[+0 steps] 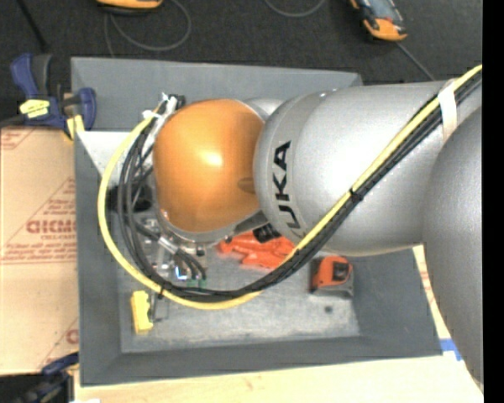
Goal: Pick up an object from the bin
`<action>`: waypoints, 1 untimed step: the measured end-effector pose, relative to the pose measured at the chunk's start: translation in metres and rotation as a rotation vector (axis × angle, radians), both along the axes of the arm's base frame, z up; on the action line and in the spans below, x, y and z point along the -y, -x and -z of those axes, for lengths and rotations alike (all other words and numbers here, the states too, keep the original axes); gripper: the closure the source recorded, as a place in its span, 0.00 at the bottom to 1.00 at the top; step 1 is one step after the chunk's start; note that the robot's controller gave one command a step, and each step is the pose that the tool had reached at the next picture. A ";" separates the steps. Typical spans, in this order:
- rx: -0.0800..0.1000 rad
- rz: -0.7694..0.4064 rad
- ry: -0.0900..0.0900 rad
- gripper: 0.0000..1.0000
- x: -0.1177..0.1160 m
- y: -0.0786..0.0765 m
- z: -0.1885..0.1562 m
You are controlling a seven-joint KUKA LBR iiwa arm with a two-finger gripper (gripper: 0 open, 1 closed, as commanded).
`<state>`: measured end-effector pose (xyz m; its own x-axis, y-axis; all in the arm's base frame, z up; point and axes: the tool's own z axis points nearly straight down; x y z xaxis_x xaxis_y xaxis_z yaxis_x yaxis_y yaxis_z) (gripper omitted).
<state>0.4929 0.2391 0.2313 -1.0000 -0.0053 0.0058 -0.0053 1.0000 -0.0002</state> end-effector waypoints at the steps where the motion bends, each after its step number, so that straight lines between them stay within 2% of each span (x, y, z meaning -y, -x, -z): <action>1: 0.008 0.005 -0.002 0.00 0.001 -0.002 -0.004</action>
Offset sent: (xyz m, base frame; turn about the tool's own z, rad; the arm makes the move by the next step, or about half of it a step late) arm 0.0171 -0.0072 -0.0656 -0.0962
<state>0.4950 0.2377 0.2357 -1.0000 -0.0002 -0.0018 -0.0002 1.0000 0.0018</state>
